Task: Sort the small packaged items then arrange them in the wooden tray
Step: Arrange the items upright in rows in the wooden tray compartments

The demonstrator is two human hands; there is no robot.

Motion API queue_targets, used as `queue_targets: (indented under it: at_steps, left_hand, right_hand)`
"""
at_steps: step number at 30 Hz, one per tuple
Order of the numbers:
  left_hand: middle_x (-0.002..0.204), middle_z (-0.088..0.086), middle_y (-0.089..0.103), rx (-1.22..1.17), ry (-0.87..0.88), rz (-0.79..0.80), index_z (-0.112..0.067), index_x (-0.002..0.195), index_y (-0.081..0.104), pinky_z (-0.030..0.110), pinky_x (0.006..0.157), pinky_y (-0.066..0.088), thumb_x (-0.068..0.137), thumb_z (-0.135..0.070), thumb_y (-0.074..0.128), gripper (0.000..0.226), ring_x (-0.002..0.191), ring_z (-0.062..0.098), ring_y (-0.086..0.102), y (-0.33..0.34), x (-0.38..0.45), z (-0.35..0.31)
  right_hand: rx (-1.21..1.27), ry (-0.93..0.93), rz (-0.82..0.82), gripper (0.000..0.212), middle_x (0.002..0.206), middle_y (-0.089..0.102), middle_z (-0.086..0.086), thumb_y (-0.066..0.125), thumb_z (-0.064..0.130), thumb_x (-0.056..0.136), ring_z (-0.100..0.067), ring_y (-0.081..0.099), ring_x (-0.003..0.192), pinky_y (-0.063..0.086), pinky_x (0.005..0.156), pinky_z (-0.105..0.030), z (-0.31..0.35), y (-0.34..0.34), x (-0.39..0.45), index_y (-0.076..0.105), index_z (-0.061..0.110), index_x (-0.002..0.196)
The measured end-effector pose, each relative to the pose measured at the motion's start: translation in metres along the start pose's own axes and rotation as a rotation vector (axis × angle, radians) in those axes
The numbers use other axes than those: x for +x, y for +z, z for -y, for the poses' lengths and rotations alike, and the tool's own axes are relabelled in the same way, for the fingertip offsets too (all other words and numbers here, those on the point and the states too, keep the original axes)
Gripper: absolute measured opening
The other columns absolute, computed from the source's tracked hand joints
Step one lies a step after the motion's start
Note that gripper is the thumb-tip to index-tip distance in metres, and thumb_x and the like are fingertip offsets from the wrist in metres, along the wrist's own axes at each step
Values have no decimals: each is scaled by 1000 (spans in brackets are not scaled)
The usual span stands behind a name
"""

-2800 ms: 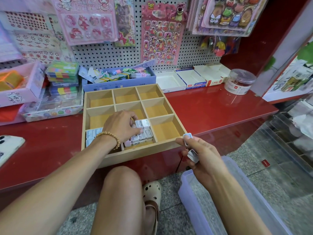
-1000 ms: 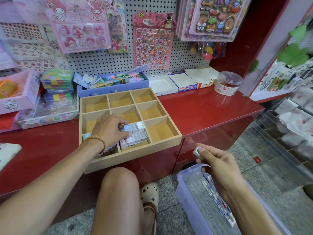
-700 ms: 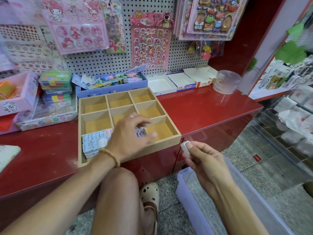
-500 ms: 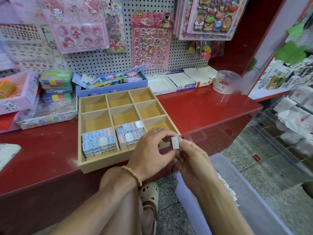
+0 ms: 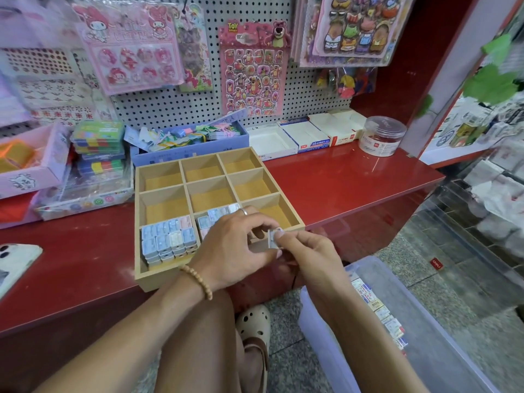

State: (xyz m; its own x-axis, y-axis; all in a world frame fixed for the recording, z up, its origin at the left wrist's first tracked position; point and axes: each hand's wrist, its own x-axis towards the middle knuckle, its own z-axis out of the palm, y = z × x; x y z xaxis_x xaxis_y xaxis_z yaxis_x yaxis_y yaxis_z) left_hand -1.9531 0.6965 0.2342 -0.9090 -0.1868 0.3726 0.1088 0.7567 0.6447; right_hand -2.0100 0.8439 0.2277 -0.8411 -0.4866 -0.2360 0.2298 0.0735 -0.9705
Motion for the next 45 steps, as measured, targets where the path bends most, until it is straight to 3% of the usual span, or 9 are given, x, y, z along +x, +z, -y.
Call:
queue_targets:
  at_steps: [5,8,10,14,20,24,32,36,45]
  left_hand:
    - [90,-10,63,277,-221,-21,-26,98,70,33,81,51,67,-47,72,38,83,10,61,-34,4,40]
    - [97,-8,65,466,-378,49,-24,105,69,36,88,51,75,-40,77,36,96,15,59,-52,7,68]
    - [93,-9,64,540,-417,81,-25,103,69,37,86,51,75,-41,77,33,95,16,59,-55,10,79]
    - [97,-6,65,596,-442,101,-26,102,69,39,89,49,76,-39,75,30,100,20,59,-52,17,88]
    - [104,-1,65,615,-404,90,-23,112,69,40,93,46,82,-35,73,33,108,23,55,-46,20,89]
    - [104,-2,65,604,-407,101,-24,111,69,42,94,45,81,-39,73,34,106,22,55,-49,20,88]
    - [95,-5,64,300,-356,-52,-19,107,70,30,88,47,86,-29,69,23,94,13,58,-55,15,50]
    - [87,-10,67,-92,-381,-157,-22,96,72,10,69,46,90,-21,65,9,78,-4,59,-37,7,12]
    - [102,-9,67,-555,-499,10,-30,98,69,31,83,55,98,-18,55,19,96,4,64,50,-27,-52]
  right_hand:
    - [-52,-80,-110,13,77,66,-10,62,12,96,-13,59,70,51,65,-26,6,-20,6,72,10,87]
    - [-129,-140,-212,13,93,72,-21,60,14,96,-21,63,74,55,76,-40,8,-37,9,72,15,91]
    - [-164,-166,-248,12,100,71,-22,61,19,96,-37,65,85,54,86,-48,6,-46,12,72,21,92]
    - [-158,-186,-284,10,101,70,-22,62,21,95,-40,64,100,51,95,-55,0,-56,13,72,22,93]
    - [-138,-183,-307,13,97,73,-15,58,14,98,-15,67,85,51,68,-17,-5,-60,12,70,18,95]
    - [-156,-171,-319,13,95,74,-8,58,16,98,-7,67,78,52,68,-17,-8,-61,11,70,20,97]
    - [-125,-171,-349,14,97,72,-14,57,16,99,-29,67,86,55,88,-48,-4,-69,-3,70,20,95]
    - [-115,-170,-378,15,98,72,-7,56,17,99,-24,68,94,57,86,-40,-1,-82,-17,70,20,97]
    - [-80,-144,-545,12,88,72,-1,56,15,99,-10,69,81,54,77,-32,-16,-138,-76,69,16,97]
